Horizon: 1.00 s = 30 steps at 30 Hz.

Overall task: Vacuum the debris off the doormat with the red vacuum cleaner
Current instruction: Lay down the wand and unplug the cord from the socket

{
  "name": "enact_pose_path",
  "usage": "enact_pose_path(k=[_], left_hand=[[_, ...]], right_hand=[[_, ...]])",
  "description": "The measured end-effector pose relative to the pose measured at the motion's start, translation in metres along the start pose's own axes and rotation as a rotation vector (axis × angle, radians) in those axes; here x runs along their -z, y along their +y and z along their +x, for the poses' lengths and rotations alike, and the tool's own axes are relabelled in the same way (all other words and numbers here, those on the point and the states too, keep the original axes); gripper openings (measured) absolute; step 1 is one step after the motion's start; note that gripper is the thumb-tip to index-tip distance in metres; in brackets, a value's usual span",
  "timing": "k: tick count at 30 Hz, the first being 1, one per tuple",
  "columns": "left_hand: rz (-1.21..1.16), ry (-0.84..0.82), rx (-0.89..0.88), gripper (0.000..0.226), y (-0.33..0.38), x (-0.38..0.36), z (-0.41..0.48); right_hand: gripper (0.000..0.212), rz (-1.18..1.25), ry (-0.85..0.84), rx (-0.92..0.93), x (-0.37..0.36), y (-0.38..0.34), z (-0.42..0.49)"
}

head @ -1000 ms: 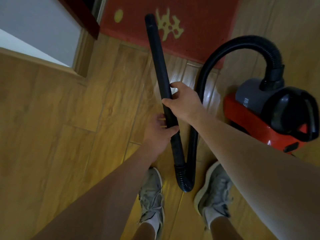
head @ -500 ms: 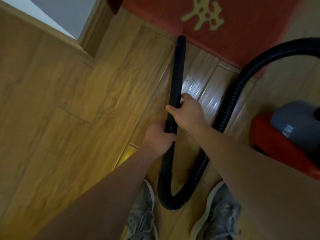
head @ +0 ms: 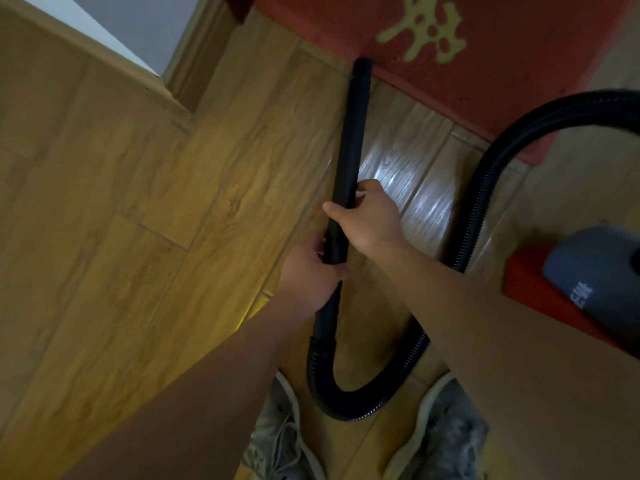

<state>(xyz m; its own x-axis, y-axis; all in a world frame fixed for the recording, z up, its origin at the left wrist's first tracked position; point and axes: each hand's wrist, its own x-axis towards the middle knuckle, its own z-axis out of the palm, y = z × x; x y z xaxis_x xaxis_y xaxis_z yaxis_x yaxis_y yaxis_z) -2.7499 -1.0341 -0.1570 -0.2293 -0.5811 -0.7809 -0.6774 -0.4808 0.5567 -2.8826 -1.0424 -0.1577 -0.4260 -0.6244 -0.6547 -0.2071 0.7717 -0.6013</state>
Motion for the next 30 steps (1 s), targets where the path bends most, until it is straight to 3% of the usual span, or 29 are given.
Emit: enact_pose_path(k=[10, 20, 30], left_hand=[[-0.065, -0.003, -0.025, 0.067, 0.014, -0.001, -0.016], [-0.012, 0.07, -0.048, 0.126, 0.026, 0.01, -0.027], [0.081, 0.084, -0.005, 0.126, 0.044, 0.019, -0.05]], right_hand=[[0.075, -0.031, -0.009, 0.014, 0.016, -0.014, -0.016], [0.077, -0.045, 0.017, 0.027, 0.035, -0.028, -0.03], [0.08, -0.085, 0.057, 0.054, 0.066, -0.044, -0.051]])
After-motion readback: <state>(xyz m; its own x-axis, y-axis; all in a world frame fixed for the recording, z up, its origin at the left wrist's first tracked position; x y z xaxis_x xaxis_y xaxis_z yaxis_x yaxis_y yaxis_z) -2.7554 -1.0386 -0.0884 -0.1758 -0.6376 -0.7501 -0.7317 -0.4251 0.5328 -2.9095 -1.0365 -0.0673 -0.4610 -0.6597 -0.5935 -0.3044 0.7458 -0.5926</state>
